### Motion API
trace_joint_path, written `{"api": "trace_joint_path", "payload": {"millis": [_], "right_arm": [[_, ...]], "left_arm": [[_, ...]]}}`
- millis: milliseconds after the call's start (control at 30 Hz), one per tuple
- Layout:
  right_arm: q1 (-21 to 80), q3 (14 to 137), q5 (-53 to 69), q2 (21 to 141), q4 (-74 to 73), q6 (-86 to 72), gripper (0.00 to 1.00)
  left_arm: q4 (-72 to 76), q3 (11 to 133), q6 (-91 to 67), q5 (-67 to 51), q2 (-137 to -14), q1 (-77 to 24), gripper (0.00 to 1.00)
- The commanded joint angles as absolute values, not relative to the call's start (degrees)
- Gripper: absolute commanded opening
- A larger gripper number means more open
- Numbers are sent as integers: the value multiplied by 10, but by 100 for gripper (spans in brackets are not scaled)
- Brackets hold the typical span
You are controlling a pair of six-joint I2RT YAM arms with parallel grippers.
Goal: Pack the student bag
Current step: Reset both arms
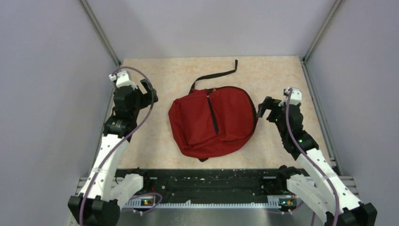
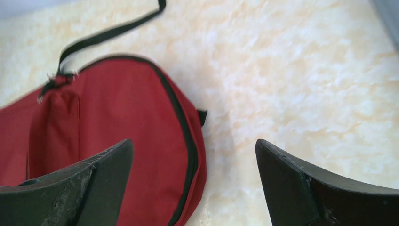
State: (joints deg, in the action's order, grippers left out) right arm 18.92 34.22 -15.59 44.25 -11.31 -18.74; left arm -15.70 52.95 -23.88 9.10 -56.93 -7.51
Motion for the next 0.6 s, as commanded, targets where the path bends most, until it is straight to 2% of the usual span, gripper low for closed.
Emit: {"api": "trace_joint_path", "payload": {"millis": [0, 233, 567], "right_arm": [[185, 360, -255, 392, -100, -175, 99], [185, 326, -295, 376, -68, -176, 99], [185, 310, -296, 332, -59, -169, 97]], "left_arm": [[-294, 569, -211, 114, -510, -74, 95], [-286, 544, -185, 108, -446, -75, 96], [-289, 553, -181, 111, -443, -75, 96]]}}
